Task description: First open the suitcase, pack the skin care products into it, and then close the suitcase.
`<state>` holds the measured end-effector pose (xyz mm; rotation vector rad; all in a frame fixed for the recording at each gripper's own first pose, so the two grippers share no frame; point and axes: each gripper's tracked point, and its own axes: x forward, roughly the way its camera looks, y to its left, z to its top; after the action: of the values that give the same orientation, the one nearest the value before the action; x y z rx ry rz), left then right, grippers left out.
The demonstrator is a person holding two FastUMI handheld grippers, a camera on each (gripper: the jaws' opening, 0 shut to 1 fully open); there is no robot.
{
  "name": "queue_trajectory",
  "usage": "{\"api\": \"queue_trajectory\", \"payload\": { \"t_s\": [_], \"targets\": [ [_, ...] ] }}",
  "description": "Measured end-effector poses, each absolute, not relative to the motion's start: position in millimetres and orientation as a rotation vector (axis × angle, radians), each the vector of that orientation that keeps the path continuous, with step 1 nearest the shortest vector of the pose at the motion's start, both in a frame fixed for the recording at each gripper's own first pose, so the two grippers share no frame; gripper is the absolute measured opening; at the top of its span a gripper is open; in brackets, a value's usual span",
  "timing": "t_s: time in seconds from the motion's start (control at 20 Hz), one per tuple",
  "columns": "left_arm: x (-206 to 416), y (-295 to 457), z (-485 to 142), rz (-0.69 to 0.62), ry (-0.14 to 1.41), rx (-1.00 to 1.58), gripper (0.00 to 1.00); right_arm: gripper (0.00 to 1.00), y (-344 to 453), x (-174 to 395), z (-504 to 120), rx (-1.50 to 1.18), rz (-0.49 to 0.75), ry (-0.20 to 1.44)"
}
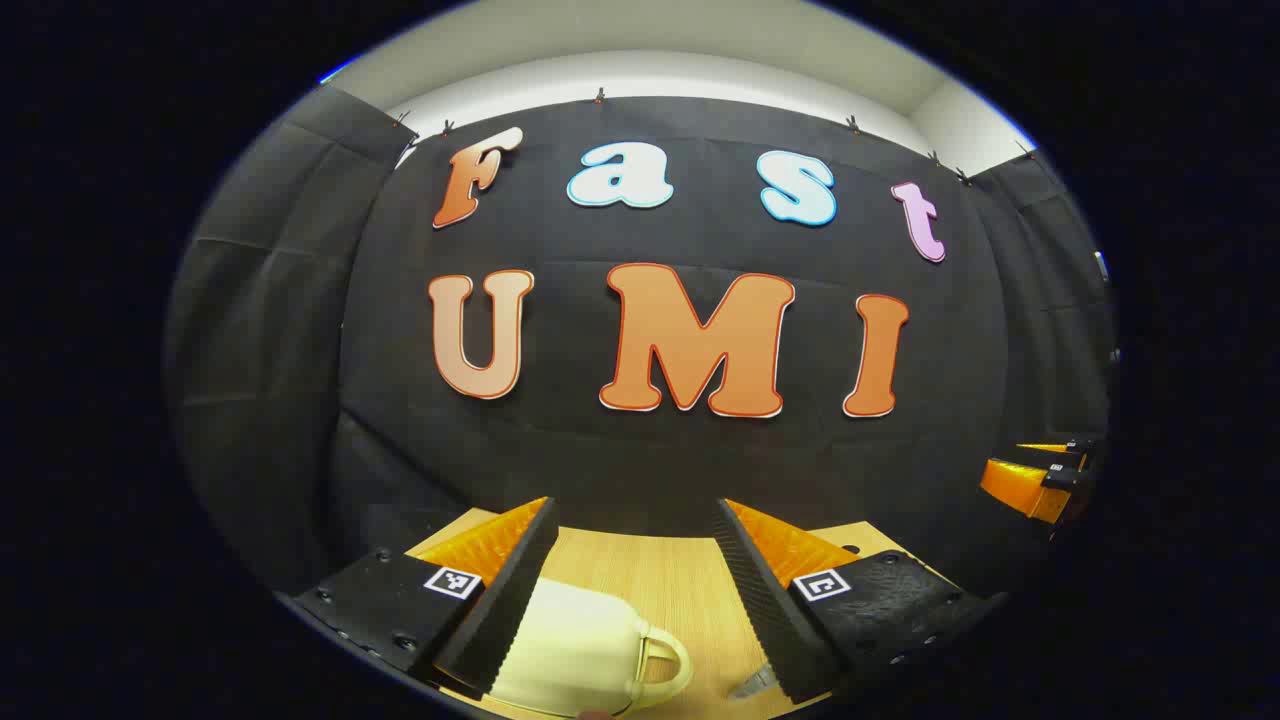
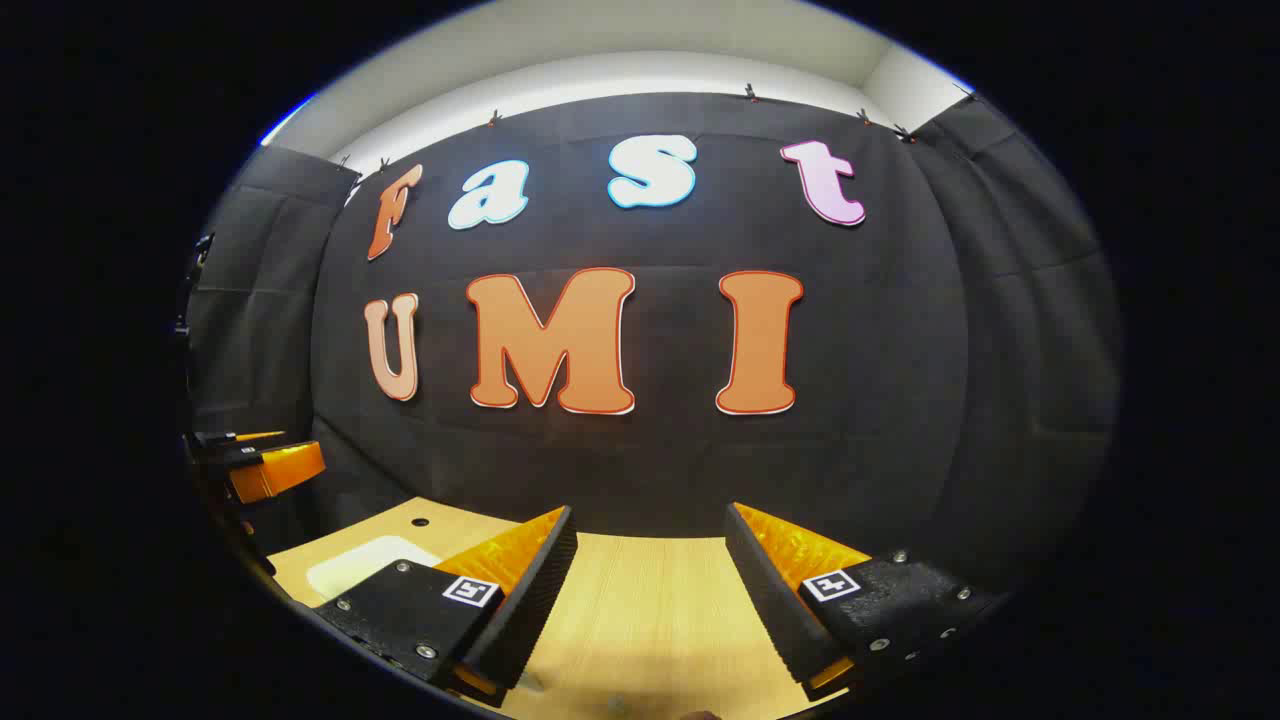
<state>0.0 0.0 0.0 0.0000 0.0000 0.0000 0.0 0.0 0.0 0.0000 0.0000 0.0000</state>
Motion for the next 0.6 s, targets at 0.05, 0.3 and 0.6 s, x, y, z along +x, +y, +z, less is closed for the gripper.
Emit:
{"api": "queue_trajectory", "payload": {
  "t_s": [0.05,0.3,0.6],
  "targets": [
    [0,-2,2,0.018,-0.003,0.006,0.97,0.95,-2,0,-2,-0.003,0.011,0.000],
    [-4,-12,-8,0.045,0.012,-0.064,0.97,0.95,-4,5,-15,-0.001,0.067,0.028],
    [15,-13,-16,-0.013,0.061,-0.035,0.98,0.95,-9,3,-17,0.045,-0.010,0.039]
  ]
}}
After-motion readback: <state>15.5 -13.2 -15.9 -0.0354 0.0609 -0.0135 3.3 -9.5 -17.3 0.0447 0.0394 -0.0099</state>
